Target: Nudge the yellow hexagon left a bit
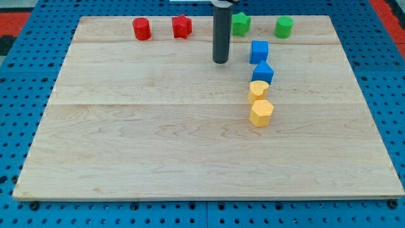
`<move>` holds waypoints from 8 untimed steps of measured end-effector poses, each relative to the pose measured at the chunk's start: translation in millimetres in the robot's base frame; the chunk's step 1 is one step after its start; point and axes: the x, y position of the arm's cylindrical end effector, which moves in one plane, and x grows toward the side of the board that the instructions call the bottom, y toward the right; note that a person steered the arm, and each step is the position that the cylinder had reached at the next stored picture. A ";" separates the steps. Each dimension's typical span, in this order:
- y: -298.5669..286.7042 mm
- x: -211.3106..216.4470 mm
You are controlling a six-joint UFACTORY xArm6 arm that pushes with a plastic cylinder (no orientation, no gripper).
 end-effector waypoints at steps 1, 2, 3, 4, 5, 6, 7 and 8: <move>-21.5 4.8; -29.8 4.8; -29.5 4.8; -28.7 4.8; -28.7 4.8; -28.7 4.8; -23.5 -2.8; -4.1 -0.3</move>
